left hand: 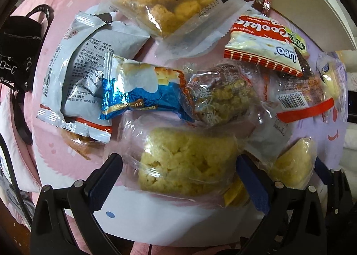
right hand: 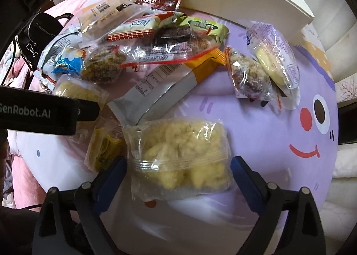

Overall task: Organize snacks
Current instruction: 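Lower both grippers onto the large clear bag of yellow crackers and grasp it, then lift the cracker bag with both grippers and drop it into the white tray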

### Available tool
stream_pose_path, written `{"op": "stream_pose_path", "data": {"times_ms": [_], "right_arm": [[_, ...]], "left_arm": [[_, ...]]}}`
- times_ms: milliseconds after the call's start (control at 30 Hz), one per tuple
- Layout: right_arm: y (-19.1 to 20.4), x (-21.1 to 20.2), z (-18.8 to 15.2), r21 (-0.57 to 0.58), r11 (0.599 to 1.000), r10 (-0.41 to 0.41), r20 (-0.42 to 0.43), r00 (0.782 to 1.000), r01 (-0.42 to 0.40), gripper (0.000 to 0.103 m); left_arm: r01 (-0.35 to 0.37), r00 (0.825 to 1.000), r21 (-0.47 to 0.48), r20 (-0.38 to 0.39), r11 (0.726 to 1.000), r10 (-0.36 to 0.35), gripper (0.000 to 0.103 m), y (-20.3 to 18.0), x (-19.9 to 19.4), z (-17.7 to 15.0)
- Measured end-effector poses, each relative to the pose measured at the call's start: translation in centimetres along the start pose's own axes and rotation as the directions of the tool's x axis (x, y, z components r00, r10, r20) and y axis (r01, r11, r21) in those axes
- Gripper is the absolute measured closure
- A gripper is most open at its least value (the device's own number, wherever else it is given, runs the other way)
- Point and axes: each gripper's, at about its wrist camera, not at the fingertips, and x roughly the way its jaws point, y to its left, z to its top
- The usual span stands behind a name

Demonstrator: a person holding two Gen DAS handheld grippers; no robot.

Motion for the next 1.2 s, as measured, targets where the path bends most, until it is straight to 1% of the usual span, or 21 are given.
{"op": "stream_pose_path", "data": {"times_ms": [67, 133, 267, 300, 367, 400, 533, 600, 700, 900, 1033, 1067, 1133, 1167, 1200], "right_arm": [[0.0, 0.1, -0.1, 0.001, 1.0, 0.002, -0.007, 1.0, -0.002, 0.015], [-0.1, 0.3, -0.1, 0.012, 1.0, 0.014, -0.012, 1.0, -0.013, 0.016], [-0.5, 0.2, -0.4, 0.021, 1.0, 0.021, -0.01, 1.0, -0.021, 0.024], [-0.2, 0.4, 0.2, 0.023, 1.0, 0.02, -0.01, 1.0, -0.02, 0.024], [-0.2, 0.5, 0.4, 0.025, 0.999, 0.021, -0.008, 1.0, -0.02, 0.025], [-0.3, 0.5, 0.6, 0.025, 0.999, 0.02, -0.008, 1.0, -0.02, 0.026], [-0.5, 0.2, 0.6, 0.038, 0.999, 0.024, -0.009, 1.0, -0.024, 0.03], [-0.4, -0.2, 0.4, 0.035, 0.999, 0.019, -0.009, 1.0, -0.018, 0.03], [-0.1, -0.9, -0.1, 0.029, 1.0, 0.011, -0.001, 1.0, -0.011, 0.031], [0.7, -3.5, -0.7, 0.025, 1.0, 0.005, 0.046, 0.999, -0.006, 0.031], [0.4, -5.6, -0.7, 0.038, 0.999, -0.009, 0.086, 0.996, 0.005, 0.031], [0.5, -6.2, -0.9, 0.041, 0.999, -0.014, 0.099, 0.995, 0.01, 0.031], [0.1, -7.2, -0.7, 0.05, 0.999, -0.011, 0.123, 0.992, 0.005, 0.031], [0.0, -7.6, -0.5, 0.053, 0.999, -0.011, 0.134, 0.991, 0.004, 0.031], [-0.1, -8.3, -0.4, 0.057, 0.998, -0.012, 0.15, 0.989, 0.004, 0.031]], "left_arm": [[0.005, 1.0, -0.019, -0.002, 1.0, -0.005, 0.002, 0.4, 0.4, 0.2], [0.019, 1.0, -0.041, -0.012, 0.999, -0.019, 0.005, 1.0, 0.6, 0.4], [0.038, 0.999, -0.071, -0.003, 0.997, -0.038, 0.017, 1.7, 0.9, 1.2], [0.039, 0.999, -0.073, -0.002, 0.997, -0.04, 0.018, 2.0, 1.0, 1.2], [0.039, 0.999, -0.069, 0.004, 0.997, -0.039, 0.021, 2.2, 1.0, 1.3], [-0.017, 1.0, -0.097, 0.018, 0.995, 0.019, 0.023, 2.3, 1.0, 1.3], [-0.033, 0.999, -0.129, -0.004, 0.991, 0.032, 0.024, 3.3, 1.1, 1.1], [-0.058, 0.998, -0.143, -0.002, 0.988, 0.058, 0.024, 4.0, 1.0, 0.7], [-0.072, 0.997, -0.158, 0.01, 0.985, 0.075, 0.024, 4.9, 0.4, 0.0], [-0.073, 0.994, -0.165, 0.067, 0.984, 0.085, 0.024, 6.3, -2.7, -1.5], [-0.075, 0.987, -0.17, 0.125, 0.983, 0.097, 0.024, 6.7, -6.1, -2.4], [-0.075, 0.985, -0.171, 0.141, 0.982, 0.099, 0.024, 7.4, -7.2, -3.0], [-0.067, 0.981, -0.165, 0.171, 0.984, 0.095, 0.024, 7.7, -8.7, -2.7], [-0.066, 0.978, -0.163, 0.185, 0.984, 0.096, 0.024, 7.7, -9.9, -4.5], [-0.064, 0.976, -0.159, 0.198, 0.985, 0.095, 0.024, 7.7, -10.7, -4.3]]}}
